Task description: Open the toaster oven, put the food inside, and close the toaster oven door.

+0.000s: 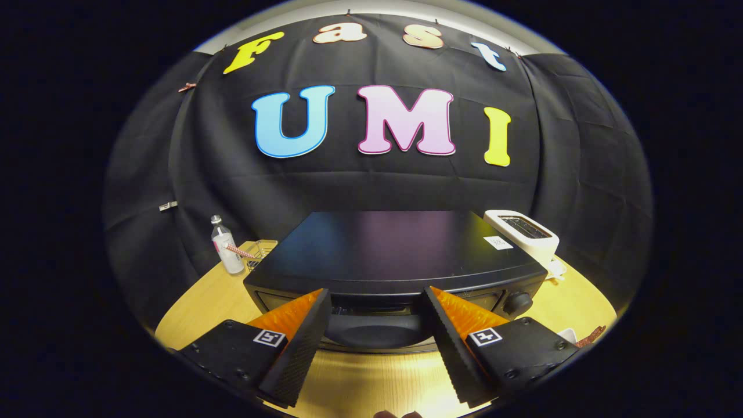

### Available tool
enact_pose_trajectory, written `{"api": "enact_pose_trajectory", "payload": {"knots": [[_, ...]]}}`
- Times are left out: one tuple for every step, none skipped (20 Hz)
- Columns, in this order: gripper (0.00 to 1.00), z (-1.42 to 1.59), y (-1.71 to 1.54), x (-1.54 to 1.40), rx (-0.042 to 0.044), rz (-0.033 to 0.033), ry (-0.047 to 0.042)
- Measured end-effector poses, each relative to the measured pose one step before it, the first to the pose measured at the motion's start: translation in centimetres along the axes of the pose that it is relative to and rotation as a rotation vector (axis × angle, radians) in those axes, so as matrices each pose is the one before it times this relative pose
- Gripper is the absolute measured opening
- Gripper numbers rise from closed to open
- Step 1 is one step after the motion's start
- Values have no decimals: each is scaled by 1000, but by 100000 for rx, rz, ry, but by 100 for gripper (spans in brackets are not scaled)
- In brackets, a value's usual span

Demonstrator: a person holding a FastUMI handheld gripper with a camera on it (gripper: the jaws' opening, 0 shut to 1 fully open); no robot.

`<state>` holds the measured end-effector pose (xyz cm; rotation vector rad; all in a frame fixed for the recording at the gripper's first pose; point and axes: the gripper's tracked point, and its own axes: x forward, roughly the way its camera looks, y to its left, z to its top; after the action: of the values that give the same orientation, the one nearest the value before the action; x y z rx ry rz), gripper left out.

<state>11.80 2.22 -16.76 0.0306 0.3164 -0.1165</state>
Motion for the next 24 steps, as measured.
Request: {"api": "enact_pose_trajectory", "payload": {"knots": [[98, -269, -91, -93, -1969, -245, 1253], [98, 425, 51, -114, -587, -290, -1099], [99, -414, 50, 57, 1410, -382, 1442], [99, 40, 50, -70, 341, -293, -751], [99, 29, -160, 22, -624, -4, 480], [99, -13, -48, -190, -251, 252, 97], [99, -175, 174, -271, 12, 319, 1035], [99, -156, 18, -277, -9, 318, 372], [99, -355, 102, -371, -91, 666, 1187], [99, -271, -6, -596, 125, 64, 584], [99, -257, 9, -327, 97, -115, 457], [99, -302, -29, -576, -285, -184, 472], [99, -236, -12, -417, -379, -252, 356], [99, -285, -48, -445, -125, -290, 510], [99, -431, 43, -487, -124, 61, 428], [99, -376, 27, -401, 194, 269, 433], [99, -390, -5, -510, 210, 541, 501], [99, -369, -55, -415, 185, 854, 584], [99, -411, -16, -378, 1129, 854, 538], [98, -361, -73, -430, 579, 868, 125], [98, -433, -65, -354, 677, 1393, 1374], [99, -308, 93, -485, -383, 1303, -329], [98, -426, -13, -293, -1029, 1045, 852], [98, -342, -19, -311, -423, 789, 78]]}}
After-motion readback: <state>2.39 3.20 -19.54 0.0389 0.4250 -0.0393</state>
